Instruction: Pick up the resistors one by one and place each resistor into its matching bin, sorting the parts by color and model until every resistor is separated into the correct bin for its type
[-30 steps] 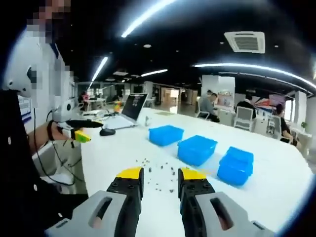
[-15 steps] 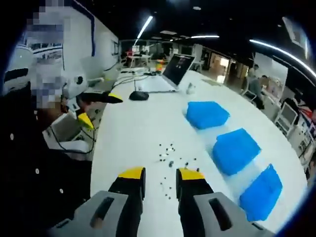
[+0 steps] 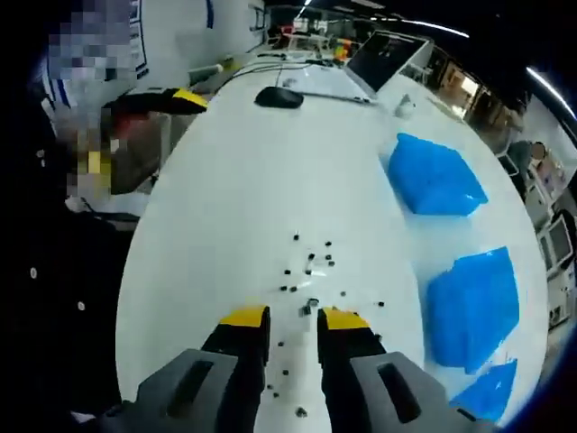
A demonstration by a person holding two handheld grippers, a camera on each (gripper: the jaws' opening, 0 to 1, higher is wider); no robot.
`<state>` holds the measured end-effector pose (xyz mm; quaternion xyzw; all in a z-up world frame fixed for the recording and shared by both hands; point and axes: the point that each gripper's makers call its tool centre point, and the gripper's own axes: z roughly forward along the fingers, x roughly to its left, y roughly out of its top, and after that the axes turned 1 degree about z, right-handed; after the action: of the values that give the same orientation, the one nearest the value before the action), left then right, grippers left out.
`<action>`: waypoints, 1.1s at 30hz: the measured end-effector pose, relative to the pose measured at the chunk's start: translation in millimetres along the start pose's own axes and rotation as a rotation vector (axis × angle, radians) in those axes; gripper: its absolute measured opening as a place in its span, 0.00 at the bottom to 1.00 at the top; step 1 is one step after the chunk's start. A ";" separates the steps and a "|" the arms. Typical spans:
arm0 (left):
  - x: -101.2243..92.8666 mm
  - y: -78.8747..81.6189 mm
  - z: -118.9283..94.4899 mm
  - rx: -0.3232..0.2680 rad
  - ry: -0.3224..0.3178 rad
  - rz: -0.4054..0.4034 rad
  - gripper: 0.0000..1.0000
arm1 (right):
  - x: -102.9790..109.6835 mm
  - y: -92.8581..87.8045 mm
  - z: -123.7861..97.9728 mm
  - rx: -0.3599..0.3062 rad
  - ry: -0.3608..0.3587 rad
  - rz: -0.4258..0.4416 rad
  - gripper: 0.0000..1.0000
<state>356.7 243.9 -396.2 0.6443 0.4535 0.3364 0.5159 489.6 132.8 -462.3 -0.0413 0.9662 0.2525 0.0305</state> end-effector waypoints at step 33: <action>-5.4 16.9 -4.1 -0.054 -0.008 -0.003 0.78 | 4.7 29.4 -68.0 -0.294 -0.077 0.158 0.07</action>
<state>355.0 239.4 -378.6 0.6307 0.4430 0.3454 0.5354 479.5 124.7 -389.2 0.0406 0.9173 0.3941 0.0410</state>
